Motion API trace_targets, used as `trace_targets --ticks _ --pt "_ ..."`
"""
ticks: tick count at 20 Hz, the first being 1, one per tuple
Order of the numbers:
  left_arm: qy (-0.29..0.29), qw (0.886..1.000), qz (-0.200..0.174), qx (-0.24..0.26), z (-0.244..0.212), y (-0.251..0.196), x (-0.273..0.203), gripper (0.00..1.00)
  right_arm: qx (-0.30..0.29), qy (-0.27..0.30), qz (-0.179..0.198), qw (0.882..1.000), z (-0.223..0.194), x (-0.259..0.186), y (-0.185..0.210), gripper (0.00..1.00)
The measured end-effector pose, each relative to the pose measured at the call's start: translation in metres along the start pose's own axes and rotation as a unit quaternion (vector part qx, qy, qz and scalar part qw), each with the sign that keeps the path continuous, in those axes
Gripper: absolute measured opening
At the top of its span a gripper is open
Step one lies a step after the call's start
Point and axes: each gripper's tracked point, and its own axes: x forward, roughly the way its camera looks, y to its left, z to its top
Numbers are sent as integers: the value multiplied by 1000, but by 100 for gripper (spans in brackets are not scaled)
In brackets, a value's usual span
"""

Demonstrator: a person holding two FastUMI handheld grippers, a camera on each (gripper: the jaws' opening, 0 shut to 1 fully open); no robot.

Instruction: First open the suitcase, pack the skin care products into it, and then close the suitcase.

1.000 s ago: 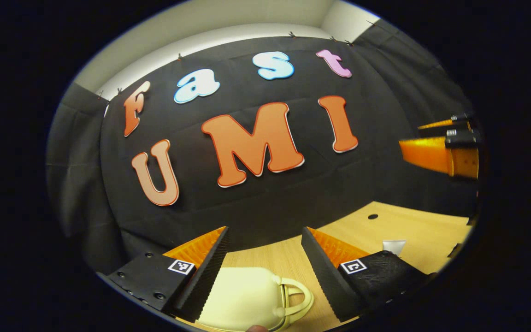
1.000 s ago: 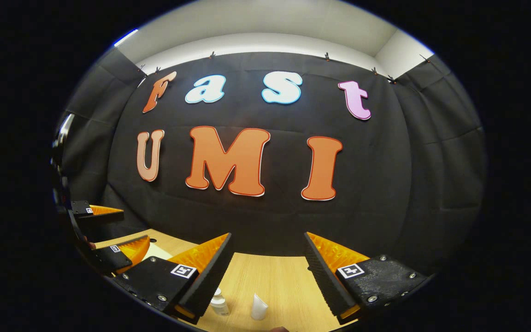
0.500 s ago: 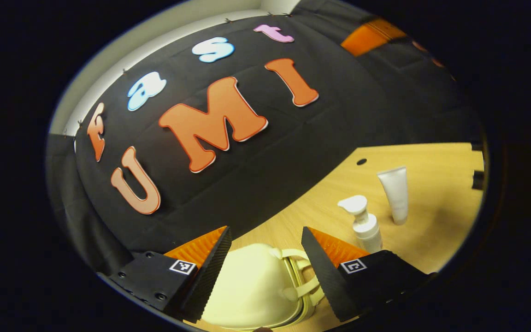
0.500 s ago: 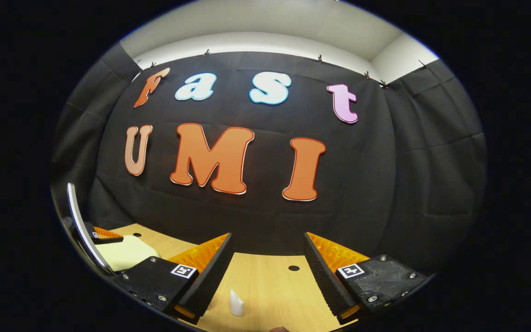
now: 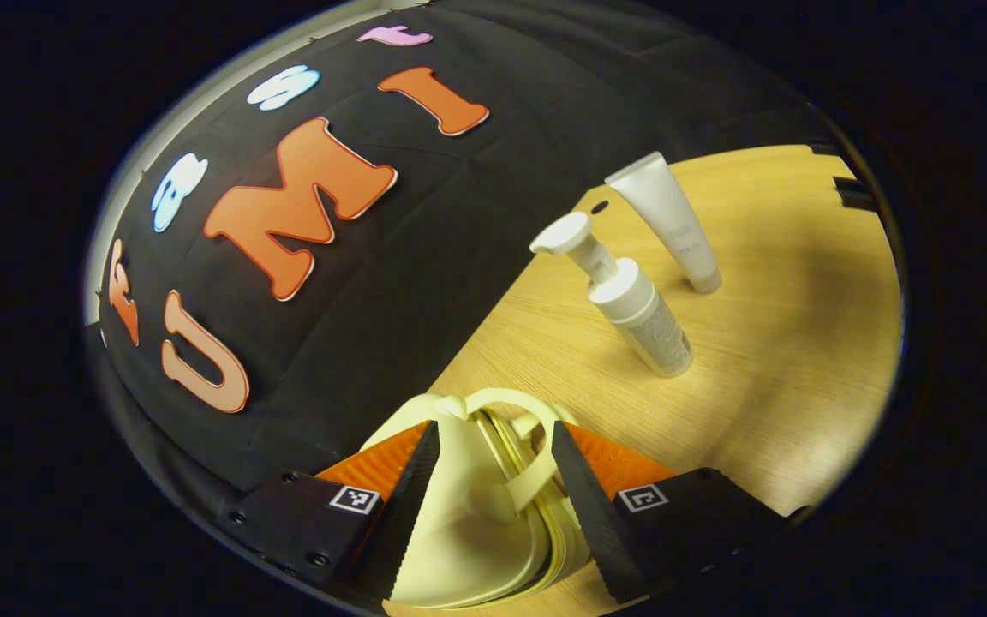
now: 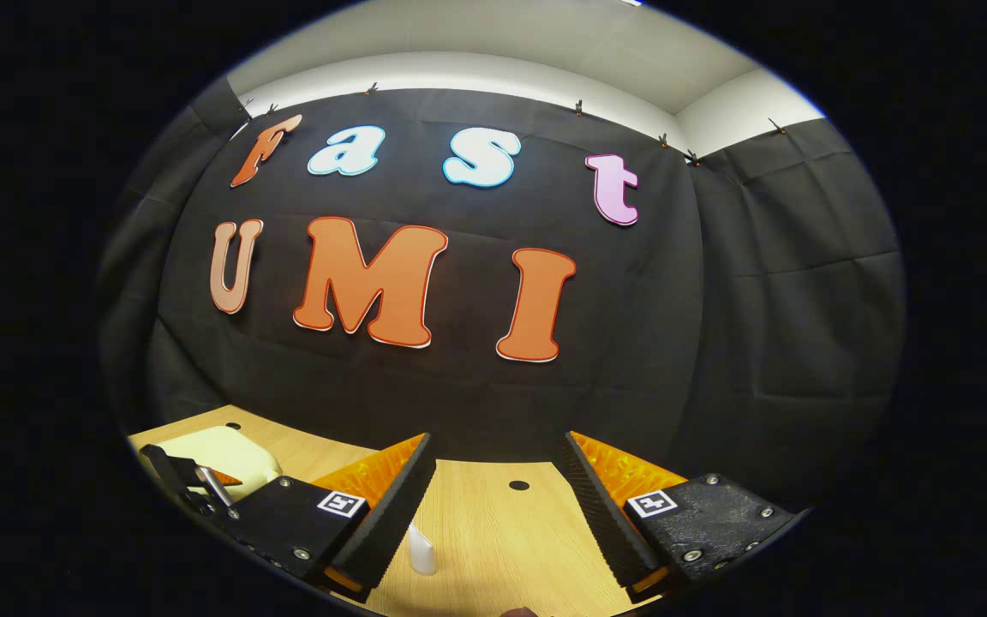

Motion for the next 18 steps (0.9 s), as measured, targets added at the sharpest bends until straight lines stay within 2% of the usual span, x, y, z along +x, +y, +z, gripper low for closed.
trace_targets --ticks 4,5,8,9,10,11,12,13,14,16,18 --pt "10 998 -21 66 -13 -12 8 84 -3 7 -16 1000 -1 -11 8 96" --pt "10 997 -20 74 -15 -12 12 77 -3 9 -19 1000 -2 -13 11 95" --pt "18 995 -23 93 -23 -18 25 77 -5 21 -31 999 -7 -20 20 95" --pt "20 994 -23 104 -24 -19 28 60 -6 25 -33 999 -9 -22 23 95" --pt "16 993 -22 113 -23 -19 30 64 -6 30 -32 999 -11 -23 28 98" --pt "14 992 -24 120 -21 -20 29 61 -7 35 -29 999 -15 -24 33 95" --pt "13 992 -22 126 -24 -22 39 52 -8 40 -23 999 -18 -23 39 95" --pt "14 991 -23 127 -24 -24 38 30 -11 43 -15 999 -21 -23 43 96" --pt "16 992 -22 125 -23 -22 29 29 -13 46 -9 999 -23 -20 47 95" --pt "13 993 -8 116 -20 -16 35 19 -9 48 5 999 -26 -12 53 95" --pt "17 997 -10 78 -17 -12 28 19 -3 43 21 999 -26 -1 57 96"
